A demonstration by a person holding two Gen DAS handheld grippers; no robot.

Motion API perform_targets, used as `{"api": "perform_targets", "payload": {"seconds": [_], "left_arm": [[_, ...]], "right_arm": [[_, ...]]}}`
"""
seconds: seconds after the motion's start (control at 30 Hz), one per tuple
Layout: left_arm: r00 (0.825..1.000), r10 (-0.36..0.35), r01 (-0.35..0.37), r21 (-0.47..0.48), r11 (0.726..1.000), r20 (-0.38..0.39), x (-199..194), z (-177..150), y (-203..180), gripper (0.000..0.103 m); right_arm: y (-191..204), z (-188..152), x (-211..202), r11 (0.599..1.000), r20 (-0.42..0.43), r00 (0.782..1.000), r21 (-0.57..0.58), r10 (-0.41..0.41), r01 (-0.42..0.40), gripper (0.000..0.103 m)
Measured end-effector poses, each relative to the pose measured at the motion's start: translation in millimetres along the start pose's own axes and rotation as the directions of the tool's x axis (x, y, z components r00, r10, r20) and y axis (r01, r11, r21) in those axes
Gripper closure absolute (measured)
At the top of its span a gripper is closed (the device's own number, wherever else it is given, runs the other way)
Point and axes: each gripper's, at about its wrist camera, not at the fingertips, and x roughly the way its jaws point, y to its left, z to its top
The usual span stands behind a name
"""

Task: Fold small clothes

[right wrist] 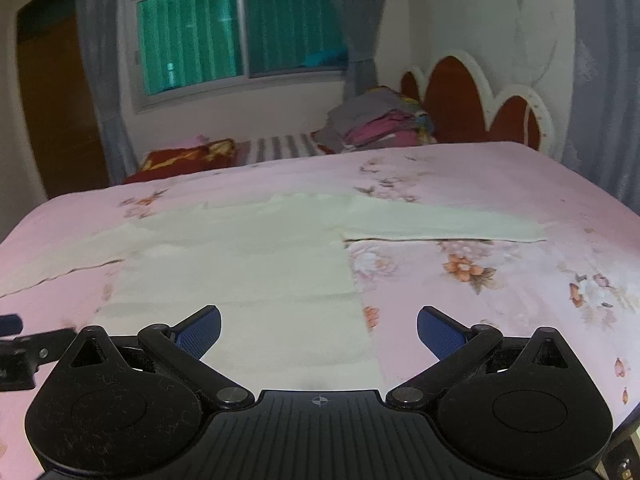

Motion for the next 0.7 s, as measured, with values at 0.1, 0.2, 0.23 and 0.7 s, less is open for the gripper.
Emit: {"api": "perform_targets", "payload": {"seconds": [0.1, 0.2, 0.23, 0.7], "left_arm": [[0.992, -0.084, 0.083, -0.007, 0.996, -0.092, 27.9, 3.0, -1.2, 0.0], [0.991, -0.053, 0.062, 0.074, 0.995, -0.12, 53.5, 10.1, -14.6, 0.0], [0.992, -0.048, 0.059, 0.089, 0.994, -0.118, 59.7, 12.7, -18.0, 0.0], [0.987, 0.081, -0.077, 0.037, 0.996, -0.138, 180.7, 83.9, -58.5, 0.0]], "right_arm": [[-17.8, 7.6, 16.6, 0.999, -0.013, 0.999, 0.025, -0.031, 0.031, 0.0], [-42.3, 17.1, 34.6, 0.997, -0.022, 0.999, 0.053, -0.046, 0.047, 0.0], [-49.5, 20.6, 38.9, 0.997, -0.019, 0.998, 0.061, -0.051, 0.052, 0.0], [-222.1, 71.8, 150.2, 0.951, -0.053, 0.985, 0.256, -0.166, 0.174, 0.001]]}}
